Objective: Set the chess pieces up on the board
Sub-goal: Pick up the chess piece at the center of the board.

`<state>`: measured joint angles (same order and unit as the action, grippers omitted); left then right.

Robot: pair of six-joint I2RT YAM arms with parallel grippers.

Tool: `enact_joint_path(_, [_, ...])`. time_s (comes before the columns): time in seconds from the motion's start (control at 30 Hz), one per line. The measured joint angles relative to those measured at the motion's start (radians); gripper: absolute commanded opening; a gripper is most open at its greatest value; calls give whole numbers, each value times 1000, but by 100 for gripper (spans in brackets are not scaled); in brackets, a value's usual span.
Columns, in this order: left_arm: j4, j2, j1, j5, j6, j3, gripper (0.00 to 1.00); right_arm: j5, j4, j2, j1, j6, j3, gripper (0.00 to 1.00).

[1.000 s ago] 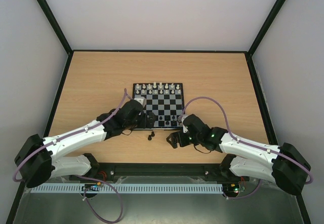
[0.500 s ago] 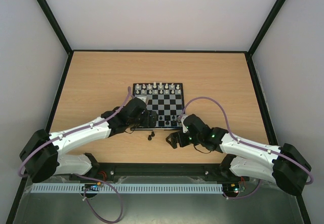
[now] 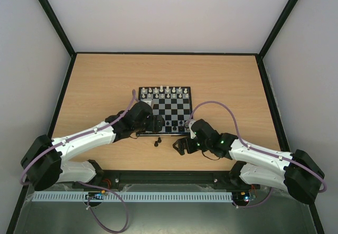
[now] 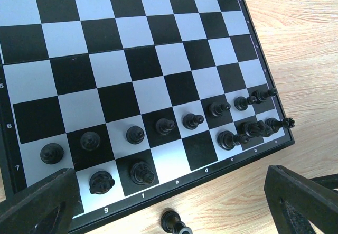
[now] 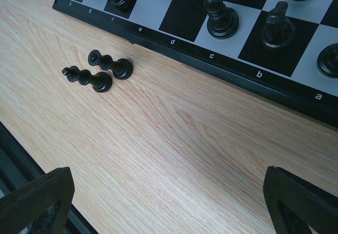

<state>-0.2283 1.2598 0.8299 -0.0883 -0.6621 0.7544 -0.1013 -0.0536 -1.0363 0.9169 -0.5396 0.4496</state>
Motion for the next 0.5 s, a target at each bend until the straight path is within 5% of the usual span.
enact_joint_path(0.5, [1, 12, -3, -2, 0, 0, 99, 0, 2, -12, 0, 1, 0, 99])
